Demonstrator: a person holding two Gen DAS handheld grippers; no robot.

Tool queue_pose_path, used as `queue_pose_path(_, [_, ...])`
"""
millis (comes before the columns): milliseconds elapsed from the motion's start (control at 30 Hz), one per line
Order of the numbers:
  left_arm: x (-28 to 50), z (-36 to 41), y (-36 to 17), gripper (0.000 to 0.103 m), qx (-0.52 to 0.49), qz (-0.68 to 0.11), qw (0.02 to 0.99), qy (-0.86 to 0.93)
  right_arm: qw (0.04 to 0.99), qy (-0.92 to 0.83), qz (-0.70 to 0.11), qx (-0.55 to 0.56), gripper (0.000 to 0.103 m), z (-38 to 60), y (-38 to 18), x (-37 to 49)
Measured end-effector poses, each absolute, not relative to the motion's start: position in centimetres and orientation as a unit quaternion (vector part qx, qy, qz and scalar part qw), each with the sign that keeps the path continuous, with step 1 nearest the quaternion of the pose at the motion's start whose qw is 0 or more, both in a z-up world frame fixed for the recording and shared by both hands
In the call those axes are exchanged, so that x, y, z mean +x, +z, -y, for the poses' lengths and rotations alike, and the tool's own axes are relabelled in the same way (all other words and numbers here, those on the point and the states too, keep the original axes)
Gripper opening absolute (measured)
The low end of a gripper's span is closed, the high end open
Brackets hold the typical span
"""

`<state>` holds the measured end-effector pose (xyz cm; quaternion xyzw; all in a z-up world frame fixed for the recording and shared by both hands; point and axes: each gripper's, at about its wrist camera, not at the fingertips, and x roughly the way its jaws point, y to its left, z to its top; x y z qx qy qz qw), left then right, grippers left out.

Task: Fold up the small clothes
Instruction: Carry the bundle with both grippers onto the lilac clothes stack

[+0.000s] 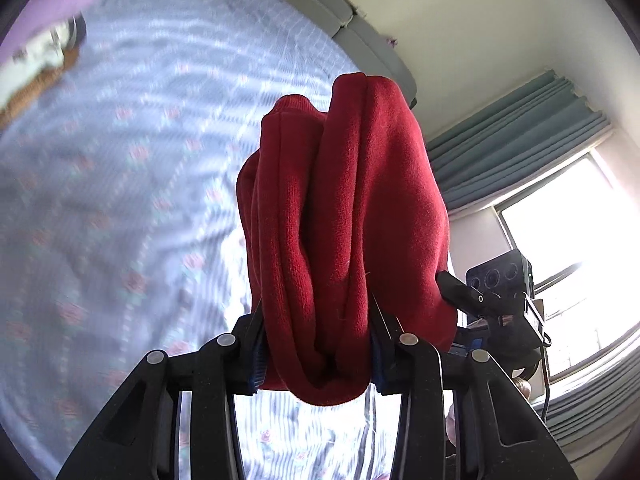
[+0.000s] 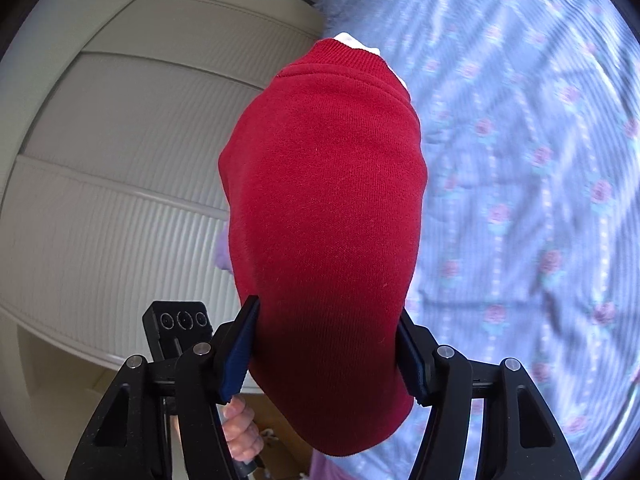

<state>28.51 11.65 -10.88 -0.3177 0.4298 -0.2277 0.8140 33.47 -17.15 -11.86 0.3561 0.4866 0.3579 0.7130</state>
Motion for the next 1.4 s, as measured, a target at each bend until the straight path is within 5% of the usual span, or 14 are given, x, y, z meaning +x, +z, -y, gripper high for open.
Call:
queue_pose_path(800, [30.1, -43.4, 3.1, 0.039, -0.284, -0.33, 0.893, -0.11, 0.694, 0.474, -0.429, 0.331, 0.063, -16.2, 0.6, 39.2])
queue_pose_path(1400, [36.3, -51.8, -9.2, 0.042, -0.296, -0.375, 0.876, -0.07, 0.682, 0.397, -0.512, 0.339, 0.063, -24.0, -9.8, 43.8])
